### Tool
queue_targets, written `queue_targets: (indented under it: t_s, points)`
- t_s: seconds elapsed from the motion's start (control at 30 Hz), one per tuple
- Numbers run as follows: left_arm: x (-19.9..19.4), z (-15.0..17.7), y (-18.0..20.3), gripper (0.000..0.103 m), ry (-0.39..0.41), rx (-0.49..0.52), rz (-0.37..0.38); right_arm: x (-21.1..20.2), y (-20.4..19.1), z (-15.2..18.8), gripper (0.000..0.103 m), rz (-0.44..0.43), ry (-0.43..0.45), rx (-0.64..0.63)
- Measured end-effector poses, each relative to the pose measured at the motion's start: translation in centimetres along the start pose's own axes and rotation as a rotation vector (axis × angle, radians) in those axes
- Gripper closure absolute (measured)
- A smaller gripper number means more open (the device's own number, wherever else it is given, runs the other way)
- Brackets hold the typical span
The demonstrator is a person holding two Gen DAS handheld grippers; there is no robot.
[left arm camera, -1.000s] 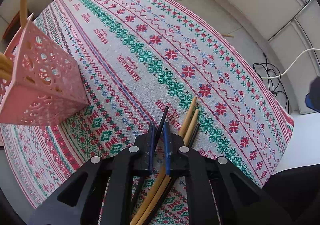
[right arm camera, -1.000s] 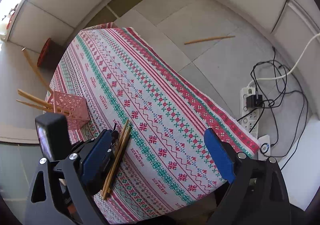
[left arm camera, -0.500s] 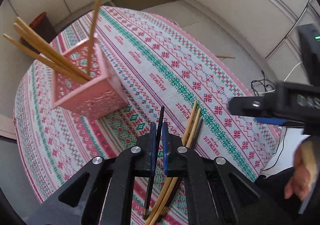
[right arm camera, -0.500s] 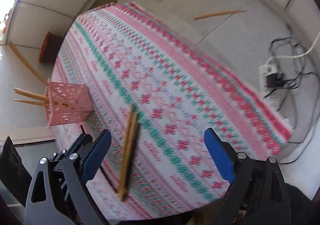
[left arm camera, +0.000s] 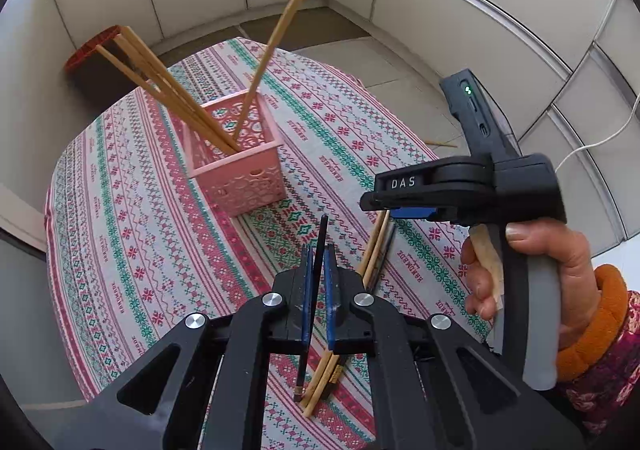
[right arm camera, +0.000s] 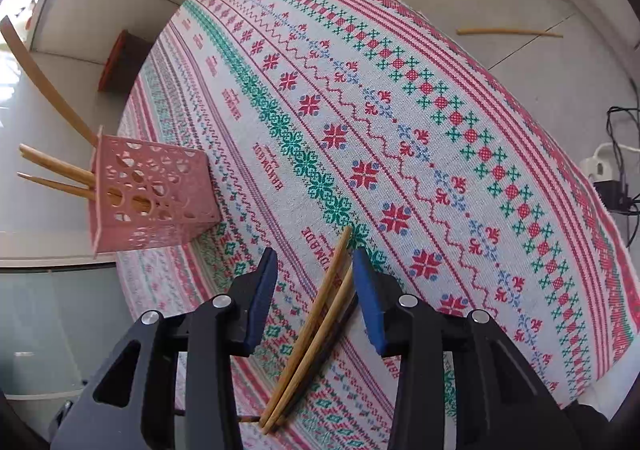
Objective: Organize utensils
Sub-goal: 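Grasp a wooden chopstick with the right tool while the left tool holds its chopstick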
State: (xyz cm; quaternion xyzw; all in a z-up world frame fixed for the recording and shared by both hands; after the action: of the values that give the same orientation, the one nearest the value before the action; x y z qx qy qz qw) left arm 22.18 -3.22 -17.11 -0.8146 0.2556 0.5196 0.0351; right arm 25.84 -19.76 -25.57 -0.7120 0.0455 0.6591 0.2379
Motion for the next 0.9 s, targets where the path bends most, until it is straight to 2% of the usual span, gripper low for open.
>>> queue_targets:
  t_s: [0.3, 0.37, 0.4, 0.43, 0.67, 0.9]
  points:
    - [-1.2, 0.1, -1.4, 0.098, 0.011, -0.033, 0.001, 1.5, -2.3, -1.6, 0.062, 0.067, 0.040, -0.049]
    - [-1.2, 0.4, -1.8, 0.098, 0.002, -0.042, -0.002, 2.0, -3.2, -2.3, 0.068, 0.113, 0.059, -0.071]
    - [-1.1, 0.5, -2.0, 0.098, -0.004, -0.048, -0.003, 2.2, -3.4, -2.4, 0.091, 0.137, 0.064, -0.079]
    - [-0.8, 0.7, -2.3, 0.098, -0.016, -0.056, -0.001, 2.5, -3.4, -2.5, 0.094, 0.132, 0.063, -0.074]
    - [3.3, 2.2, -4.3, 0.097, -0.133, -0.126, 0.035, 2.1, -2.2, -2.0, 0.095, 0.073, 0.016, -0.033]
    - [5.0, 2.1, -2.4, 0.097, -0.160, -0.073, 0.049, -2.8, 0.0, -1.8, 0.095, -0.005, 0.086, -0.010]
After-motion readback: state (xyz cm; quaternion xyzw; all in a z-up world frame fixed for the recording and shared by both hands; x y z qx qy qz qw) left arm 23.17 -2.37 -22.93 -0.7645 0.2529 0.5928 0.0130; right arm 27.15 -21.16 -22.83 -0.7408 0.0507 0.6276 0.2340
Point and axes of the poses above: each gripper's, at about its wrist camera, not at the fingertips, and x roughly the way its jaws point, y to its right, z to its underside, the point moved 7 cm from there along x, roughly the way its jaws point, and after that the axes turned 11 degrees about z, right-handed, at the moved point
